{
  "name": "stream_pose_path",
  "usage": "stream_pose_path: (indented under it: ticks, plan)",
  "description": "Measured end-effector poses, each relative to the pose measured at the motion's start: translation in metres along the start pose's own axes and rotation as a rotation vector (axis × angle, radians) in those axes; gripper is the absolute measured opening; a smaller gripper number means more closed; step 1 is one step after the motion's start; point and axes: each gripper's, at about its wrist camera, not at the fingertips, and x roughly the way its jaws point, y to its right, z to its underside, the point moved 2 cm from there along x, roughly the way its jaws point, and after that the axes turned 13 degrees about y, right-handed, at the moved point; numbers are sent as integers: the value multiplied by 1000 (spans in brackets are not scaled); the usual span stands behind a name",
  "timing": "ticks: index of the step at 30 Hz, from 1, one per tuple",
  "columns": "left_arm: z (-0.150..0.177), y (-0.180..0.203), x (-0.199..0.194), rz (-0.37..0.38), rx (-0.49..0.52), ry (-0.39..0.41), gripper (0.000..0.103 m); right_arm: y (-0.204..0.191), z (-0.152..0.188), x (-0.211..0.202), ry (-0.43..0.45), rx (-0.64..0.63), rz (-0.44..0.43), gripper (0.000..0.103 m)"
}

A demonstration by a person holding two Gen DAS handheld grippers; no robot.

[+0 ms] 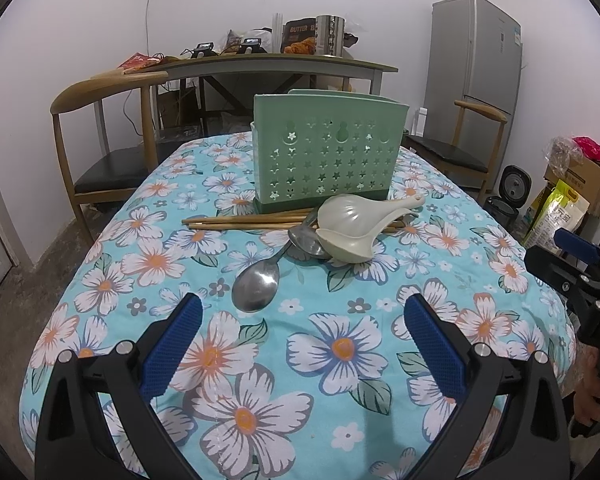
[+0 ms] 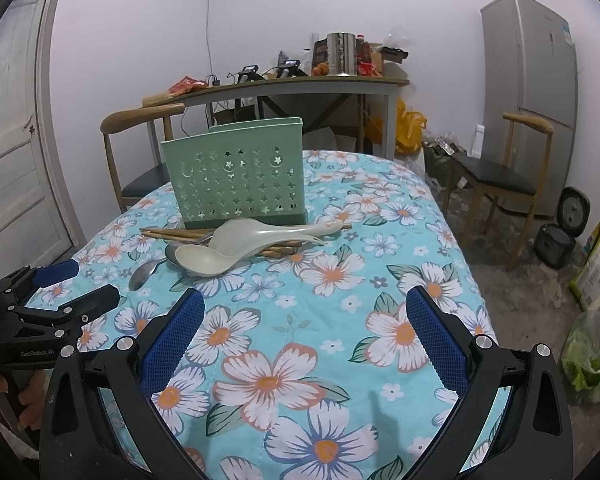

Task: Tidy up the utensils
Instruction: 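Move both tools toward the utensils in front of the green holder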

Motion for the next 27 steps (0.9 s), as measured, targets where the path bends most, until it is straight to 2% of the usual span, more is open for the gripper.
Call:
stream_pose_path:
  ticks: [4,12,17,22,27]
  plan:
    - [0,0,0,5,-1,-1,99,0,-1,-1,3,1,0,97]
    - [-4,-2,7,73,-66,-6,98,3,-13,18,-11,51,-38,97]
    - [-6,-6,22,82,-117,-35,87,2,-26,37,-29,56,-79,97]
    - [-7,-11,42,150,-212,-93,77,8,-41,61,-52,92,-130,96]
    - [-7,-14,60,211,-309,-149,67,22,-54,89,-46,96,-129,96]
